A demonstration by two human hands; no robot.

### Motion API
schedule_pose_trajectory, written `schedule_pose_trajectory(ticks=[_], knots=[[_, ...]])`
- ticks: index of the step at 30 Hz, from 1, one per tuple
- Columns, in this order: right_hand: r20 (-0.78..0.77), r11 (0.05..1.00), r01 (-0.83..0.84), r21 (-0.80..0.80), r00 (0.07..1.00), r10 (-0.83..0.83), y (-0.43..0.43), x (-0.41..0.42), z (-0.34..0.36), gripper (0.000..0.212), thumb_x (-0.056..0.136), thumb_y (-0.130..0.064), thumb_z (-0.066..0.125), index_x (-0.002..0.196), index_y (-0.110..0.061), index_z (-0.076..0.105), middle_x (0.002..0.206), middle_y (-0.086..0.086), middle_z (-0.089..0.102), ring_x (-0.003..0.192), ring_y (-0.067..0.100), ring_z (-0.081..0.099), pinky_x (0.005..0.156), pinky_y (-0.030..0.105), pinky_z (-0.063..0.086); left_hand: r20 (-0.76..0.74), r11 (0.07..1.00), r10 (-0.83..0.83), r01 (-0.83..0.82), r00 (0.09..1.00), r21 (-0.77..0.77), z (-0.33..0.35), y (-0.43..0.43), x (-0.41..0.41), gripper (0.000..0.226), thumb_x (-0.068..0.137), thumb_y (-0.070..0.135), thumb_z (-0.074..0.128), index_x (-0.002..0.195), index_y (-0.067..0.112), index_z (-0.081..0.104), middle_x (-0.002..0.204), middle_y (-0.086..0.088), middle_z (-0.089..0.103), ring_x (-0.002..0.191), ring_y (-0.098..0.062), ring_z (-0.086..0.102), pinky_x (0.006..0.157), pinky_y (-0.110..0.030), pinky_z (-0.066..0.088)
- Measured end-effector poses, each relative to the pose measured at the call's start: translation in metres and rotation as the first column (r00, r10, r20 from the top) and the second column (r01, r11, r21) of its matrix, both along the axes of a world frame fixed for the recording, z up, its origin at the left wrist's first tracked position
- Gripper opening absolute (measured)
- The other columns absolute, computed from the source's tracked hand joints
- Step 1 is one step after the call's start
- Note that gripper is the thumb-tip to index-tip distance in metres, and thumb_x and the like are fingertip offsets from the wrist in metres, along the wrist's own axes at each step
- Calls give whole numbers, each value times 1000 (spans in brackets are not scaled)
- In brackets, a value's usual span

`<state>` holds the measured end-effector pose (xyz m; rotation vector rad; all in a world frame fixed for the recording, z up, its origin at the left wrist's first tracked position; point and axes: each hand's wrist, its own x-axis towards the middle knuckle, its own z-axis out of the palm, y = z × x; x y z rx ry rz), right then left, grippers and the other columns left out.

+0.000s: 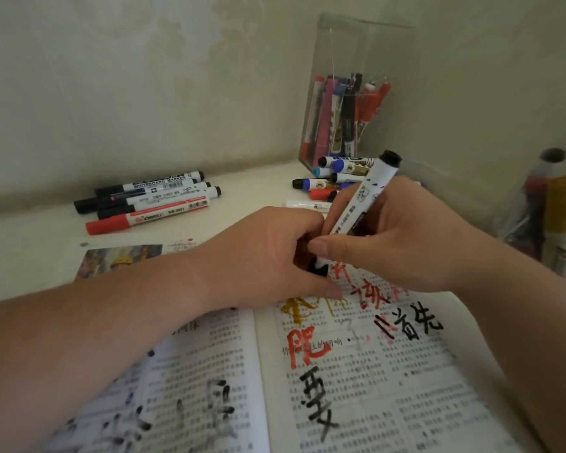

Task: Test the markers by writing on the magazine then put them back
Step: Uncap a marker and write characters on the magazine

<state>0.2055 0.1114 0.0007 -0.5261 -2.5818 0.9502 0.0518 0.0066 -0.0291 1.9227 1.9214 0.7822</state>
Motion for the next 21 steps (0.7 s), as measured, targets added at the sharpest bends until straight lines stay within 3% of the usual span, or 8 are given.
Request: schedule_pose_trajectory(ticks=[2,6,14,18,21], knots=[[50,999,20,25,998,-21,0,-2,0,37,73,-59,70,81,-23,76,84,5,75,92,29,72,82,57,58,49,1000,7,-8,999,3,0,0,-1,37,65,51,88,75,29,60,67,18,61,62,-2,55,55,-19,43],[156,996,39,74,986,-51,-1,-2,1,29,75,-53,67,82,-26,77,82,-2,75,80,16,72,73,50,59,106,1000,-4,5,994,-13,-1,1,-4,30,69,47,88,69,32,62,60,24,58,55,4,51,52,-14,38],[184,993,108,39,976,-113,-4,-5,3,39,70,-57,67,90,-25,77,84,-3,76,79,14,72,76,47,60,130,1000,-26,26,991,0,-3,3,-4,25,76,45,83,65,33,64,55,19,57,51,1,50,52,-15,38],[199,993,72,92,976,-90,-8,-11,2,21,83,-45,75,84,-25,72,76,-4,72,68,9,67,65,35,58,115,1000,-9,8,993,1,-5,1,-6,35,78,40,83,55,36,57,54,21,58,51,2,54,51,-10,38],[143,989,99,108,983,-114,-9,-7,-4,21,82,-44,76,89,-24,75,77,-2,72,69,13,66,66,37,55,102,1000,-10,7,995,28,-7,0,-6,40,80,38,82,52,38,53,52,22,56,51,2,52,52,-11,37]])
